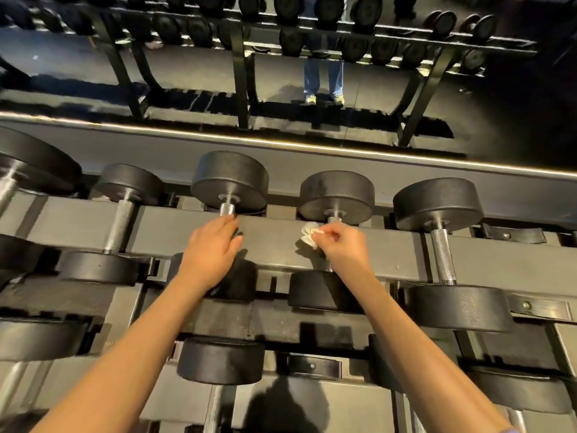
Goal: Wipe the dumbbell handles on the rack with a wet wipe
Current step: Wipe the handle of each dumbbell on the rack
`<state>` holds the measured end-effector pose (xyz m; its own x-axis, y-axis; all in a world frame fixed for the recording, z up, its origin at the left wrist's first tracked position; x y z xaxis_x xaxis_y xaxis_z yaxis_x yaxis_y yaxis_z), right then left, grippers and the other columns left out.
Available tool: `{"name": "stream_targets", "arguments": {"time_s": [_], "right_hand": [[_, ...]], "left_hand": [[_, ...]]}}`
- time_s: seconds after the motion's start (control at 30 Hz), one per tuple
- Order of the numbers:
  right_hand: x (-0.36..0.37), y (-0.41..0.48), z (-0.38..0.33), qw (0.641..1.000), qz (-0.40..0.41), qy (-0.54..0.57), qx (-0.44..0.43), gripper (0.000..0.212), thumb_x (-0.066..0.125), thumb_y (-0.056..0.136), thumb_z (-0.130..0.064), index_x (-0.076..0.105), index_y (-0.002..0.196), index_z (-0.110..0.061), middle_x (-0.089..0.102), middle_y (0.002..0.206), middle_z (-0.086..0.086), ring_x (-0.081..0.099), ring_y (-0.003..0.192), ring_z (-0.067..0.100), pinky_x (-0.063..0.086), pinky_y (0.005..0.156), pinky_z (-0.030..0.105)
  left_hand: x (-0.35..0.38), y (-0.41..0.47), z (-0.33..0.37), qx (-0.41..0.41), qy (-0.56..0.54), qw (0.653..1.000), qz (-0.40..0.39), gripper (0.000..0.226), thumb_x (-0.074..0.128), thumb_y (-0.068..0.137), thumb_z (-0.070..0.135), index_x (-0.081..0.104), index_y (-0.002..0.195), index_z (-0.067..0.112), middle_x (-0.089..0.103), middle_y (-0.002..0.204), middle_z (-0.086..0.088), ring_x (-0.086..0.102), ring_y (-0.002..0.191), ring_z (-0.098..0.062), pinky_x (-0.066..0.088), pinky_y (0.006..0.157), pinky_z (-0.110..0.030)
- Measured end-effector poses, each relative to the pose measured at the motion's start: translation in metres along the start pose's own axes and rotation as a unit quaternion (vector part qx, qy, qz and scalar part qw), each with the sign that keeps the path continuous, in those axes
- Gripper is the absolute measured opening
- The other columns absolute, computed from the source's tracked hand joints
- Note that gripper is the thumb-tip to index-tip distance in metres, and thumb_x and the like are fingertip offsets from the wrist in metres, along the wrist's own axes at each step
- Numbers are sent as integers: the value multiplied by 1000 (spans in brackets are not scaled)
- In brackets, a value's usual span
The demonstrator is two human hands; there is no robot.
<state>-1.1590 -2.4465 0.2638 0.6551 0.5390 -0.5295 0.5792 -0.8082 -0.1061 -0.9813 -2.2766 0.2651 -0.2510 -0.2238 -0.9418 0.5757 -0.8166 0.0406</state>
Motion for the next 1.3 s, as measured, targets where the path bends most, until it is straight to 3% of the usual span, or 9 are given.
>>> {"name": "stream_targets", "arguments": {"time_s": [0.2, 0.37, 0.5, 0.6, 0.7, 0.83, 0.93, 1.2, 1.3], "right_hand": [[54, 0, -35, 996, -75, 14, -34, 14, 64, 88, -18, 71, 99, -13, 61, 78, -8, 55, 75, 4, 42, 67, 15], [95, 4, -38, 994, -106, 16, -17, 8, 65, 84, -17, 70, 90, -18, 61, 78, -9, 55, 72, 4, 40, 60, 13], [122, 18, -49, 997, -55, 26, -48, 7, 63, 85, -15, 70, 86, -15, 62, 74, -4, 60, 75, 17, 49, 68, 30], [132, 35, -61, 995, -14, 84, -50, 7, 61, 89, -16, 65, 86, -22, 63, 73, 5, 61, 72, 20, 49, 65, 28], [158, 46, -67, 996, -47, 59, -54, 9, 63, 89, -19, 70, 93, -15, 64, 80, 2, 60, 74, 14, 49, 67, 18], [172, 40, -64, 992, -107, 6, -70, 11, 68, 83, -19, 75, 89, -11, 69, 85, 2, 64, 78, 17, 54, 78, 34], [174, 25, -59, 980, -170, -39, -97, 13, 68, 85, -13, 74, 97, -11, 65, 85, -3, 60, 75, 10, 52, 76, 27], [165, 67, -74, 994, 14, -22, -104, 18, 56, 90, -11, 72, 95, -5, 66, 90, 9, 59, 85, 21, 42, 71, 24], [170, 51, -70, 988, 2, -48, -144, 16, 58, 90, -12, 73, 85, -8, 63, 82, 9, 55, 73, 17, 36, 64, 22]], "left_hand": [[-9, -15, -31, -60, -86, 994, 28, 69, 19, 87, 53, 56, 124, 9, 59, 121, -9, 52, 112, -25, 39, 93, -39], [-2, -17, -52, -179, -175, 966, 69, 48, 34, 101, 37, 43, 140, 11, 45, 142, -7, 38, 131, -21, 29, 106, -36], [-5, -20, -52, -165, -184, 963, 105, 55, 27, 99, 43, 44, 139, 10, 48, 139, -7, 41, 128, -21, 30, 104, -33], [-7, -22, -53, -175, -196, 958, 118, 51, 29, 101, 41, 46, 138, 10, 50, 137, -8, 43, 126, -21, 32, 103, -33], [-8, -24, -51, -184, -205, 953, 125, 47, 33, 101, 38, 46, 138, 12, 51, 137, -6, 44, 126, -19, 32, 104, -32], [-9, -25, -53, -180, -221, 949, 137, 44, 35, 100, 37, 49, 135, 13, 53, 133, -3, 45, 123, -15, 30, 99, -25], [-9, -24, -55, -176, -225, 948, 143, 42, 37, 101, 34, 50, 134, 12, 54, 131, -4, 46, 121, -15, 30, 98, -24], [-10, -27, -56, -195, -222, 943, 154, 43, 36, 101, 35, 50, 134, 13, 54, 132, -3, 46, 123, -14, 30, 100, -25], [-8, -28, -57, -207, -222, 940, 155, 42, 36, 102, 35, 49, 134, 12, 53, 133, -4, 45, 124, -16, 32, 103, -29]]}}
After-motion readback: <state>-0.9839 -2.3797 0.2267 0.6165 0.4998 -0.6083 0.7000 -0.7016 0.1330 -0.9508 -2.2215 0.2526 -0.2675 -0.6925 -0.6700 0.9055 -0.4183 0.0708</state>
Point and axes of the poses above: each hand's wrist, its own y-axis towards the middle knuckle, its own x-axis out of the palm, z = x × y, the point moved 7 cm from there along y, towards the middle knuckle
